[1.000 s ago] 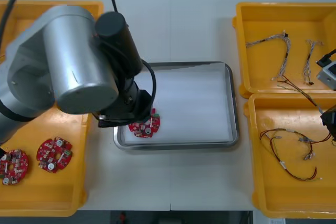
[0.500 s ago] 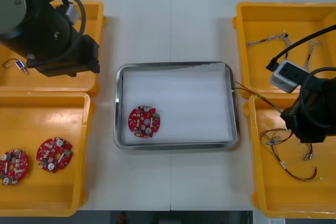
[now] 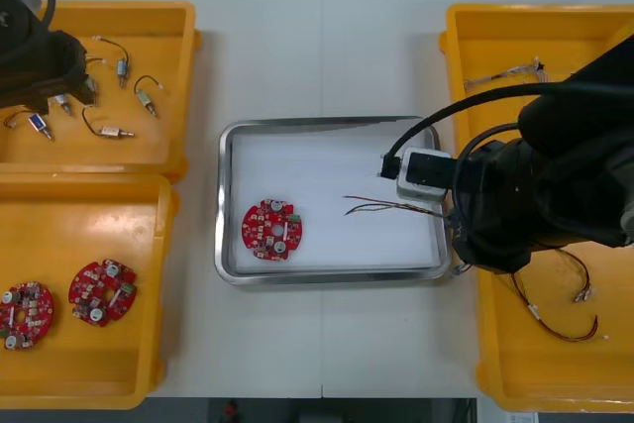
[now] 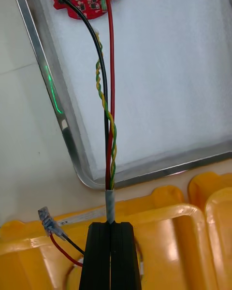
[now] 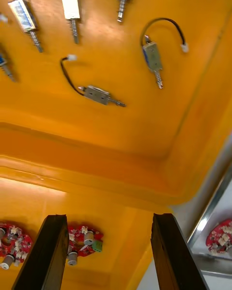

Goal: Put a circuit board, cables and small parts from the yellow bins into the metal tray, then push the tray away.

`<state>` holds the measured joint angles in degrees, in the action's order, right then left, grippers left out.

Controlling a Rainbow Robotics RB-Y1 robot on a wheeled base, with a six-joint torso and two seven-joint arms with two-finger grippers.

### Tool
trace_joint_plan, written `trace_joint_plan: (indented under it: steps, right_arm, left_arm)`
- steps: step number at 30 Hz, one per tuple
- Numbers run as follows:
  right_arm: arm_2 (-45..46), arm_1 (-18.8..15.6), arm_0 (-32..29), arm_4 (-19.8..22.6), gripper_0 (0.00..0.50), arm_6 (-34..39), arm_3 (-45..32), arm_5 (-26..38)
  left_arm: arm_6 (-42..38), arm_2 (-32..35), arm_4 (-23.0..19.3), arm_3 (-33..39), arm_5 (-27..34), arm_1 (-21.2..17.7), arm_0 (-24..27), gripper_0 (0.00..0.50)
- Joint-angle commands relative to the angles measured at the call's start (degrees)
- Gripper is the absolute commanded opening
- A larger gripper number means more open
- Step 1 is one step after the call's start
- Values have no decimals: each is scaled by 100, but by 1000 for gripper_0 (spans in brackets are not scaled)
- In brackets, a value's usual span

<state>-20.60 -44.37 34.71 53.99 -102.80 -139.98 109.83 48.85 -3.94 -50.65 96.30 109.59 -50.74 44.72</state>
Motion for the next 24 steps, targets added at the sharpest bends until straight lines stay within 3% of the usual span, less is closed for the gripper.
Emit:
trace_joint_plan:
  steps: [1, 5, 10, 24]
  right_arm:
    - [-462, 314, 440, -337, 0, -741, 296, 17]
    - [-699, 490, 546, -539, 0, -1172, 639, 17]
    - [-1112, 719, 651, -1066, 0, -1735, 1017, -305]
    - [-2448, 1141, 836, -2077, 0, -1840, 2212, -1298]
  left_arm:
    - [538, 456, 222, -524, 36, -357, 204, 500]
    - [626, 473, 530, -1007, -201, -357, 274, 500]
    - [679, 473, 600, -1842, -799, -357, 415, 500]
    - [951, 350, 697, -3319, -1880, -322, 863, 500]
